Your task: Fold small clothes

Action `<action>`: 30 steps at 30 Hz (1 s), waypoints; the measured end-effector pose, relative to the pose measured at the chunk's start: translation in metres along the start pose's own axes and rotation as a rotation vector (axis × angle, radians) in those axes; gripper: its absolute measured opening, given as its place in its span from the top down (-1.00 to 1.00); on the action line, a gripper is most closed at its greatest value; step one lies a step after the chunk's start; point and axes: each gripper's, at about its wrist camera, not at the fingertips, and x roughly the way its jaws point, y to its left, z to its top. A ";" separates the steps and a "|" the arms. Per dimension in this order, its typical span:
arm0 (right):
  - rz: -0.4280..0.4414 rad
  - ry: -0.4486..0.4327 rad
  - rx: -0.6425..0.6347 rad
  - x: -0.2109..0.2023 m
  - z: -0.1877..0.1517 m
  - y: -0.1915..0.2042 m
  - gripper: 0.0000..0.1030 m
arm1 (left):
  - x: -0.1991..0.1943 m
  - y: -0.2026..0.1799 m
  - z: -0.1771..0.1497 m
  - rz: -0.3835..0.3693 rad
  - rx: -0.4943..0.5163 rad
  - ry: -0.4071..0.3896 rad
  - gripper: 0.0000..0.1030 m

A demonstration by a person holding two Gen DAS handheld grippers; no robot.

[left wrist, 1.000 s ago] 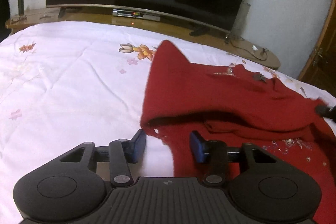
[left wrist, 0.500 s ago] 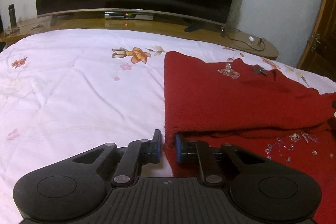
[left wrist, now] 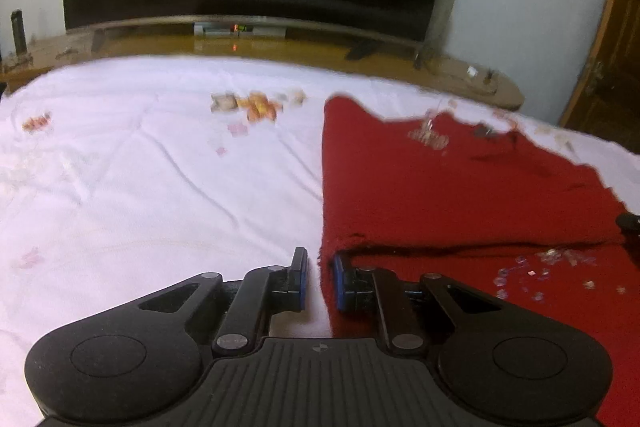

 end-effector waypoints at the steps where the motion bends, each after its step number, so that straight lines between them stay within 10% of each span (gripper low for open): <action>1: -0.002 -0.028 0.001 -0.008 0.002 -0.001 0.68 | -0.010 0.002 0.002 -0.003 -0.002 -0.031 0.72; 10: 0.026 -0.089 -0.067 -0.005 0.021 0.019 0.64 | 0.034 -0.054 0.056 -0.079 0.103 -0.112 0.64; 15: -0.011 -0.038 -0.182 0.025 0.012 0.042 0.65 | 0.084 -0.064 0.069 -0.043 0.149 -0.070 0.07; 30: -0.067 -0.082 -0.167 0.027 0.013 0.025 0.63 | 0.098 -0.048 0.080 -0.042 0.068 -0.117 0.02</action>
